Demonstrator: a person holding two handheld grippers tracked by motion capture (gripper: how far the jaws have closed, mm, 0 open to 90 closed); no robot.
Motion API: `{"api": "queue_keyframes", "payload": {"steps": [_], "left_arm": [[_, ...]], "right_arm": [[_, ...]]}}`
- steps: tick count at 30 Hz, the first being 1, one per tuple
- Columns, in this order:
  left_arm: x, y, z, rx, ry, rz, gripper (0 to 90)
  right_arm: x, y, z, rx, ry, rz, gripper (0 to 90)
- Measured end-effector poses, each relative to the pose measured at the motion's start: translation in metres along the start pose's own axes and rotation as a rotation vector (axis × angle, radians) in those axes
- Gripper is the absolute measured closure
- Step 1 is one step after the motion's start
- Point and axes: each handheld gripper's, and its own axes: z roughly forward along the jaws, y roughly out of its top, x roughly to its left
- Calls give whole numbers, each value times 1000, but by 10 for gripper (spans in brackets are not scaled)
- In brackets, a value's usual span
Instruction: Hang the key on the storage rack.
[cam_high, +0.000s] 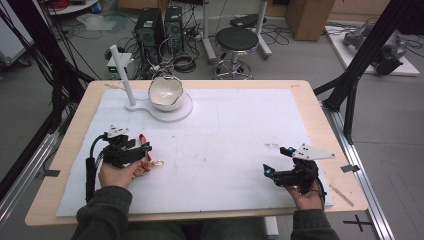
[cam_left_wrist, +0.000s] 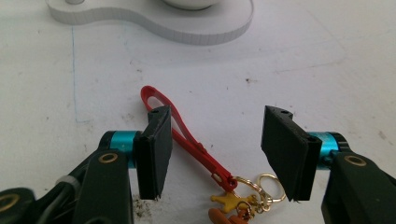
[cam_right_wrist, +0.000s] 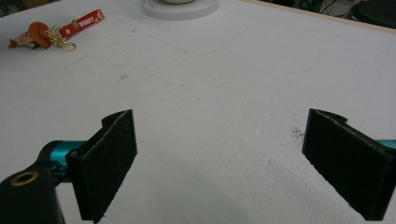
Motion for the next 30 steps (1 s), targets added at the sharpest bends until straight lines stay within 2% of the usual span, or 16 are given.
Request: {"api": "queue_keyframes", "payload": {"steps": [6,7,19,26,30], "left_arm": [[-2,0,10,37,35,-14,459],[-1,0,14,56,48,-12,461],[-2,-5,30,135,102,-12,474],[0,-6,37,181,103,-23,508],[-2,-7,41,201,84,-9,563]], "right_arm": [[0,0,0,-4,4,3,91],[0,0,-1,-3,3,6,91],[0,1,-1,-21,9,2,91],[0,1,-2,-28,8,6,91],[-1,1,-2,-33,6,2,91]]}}
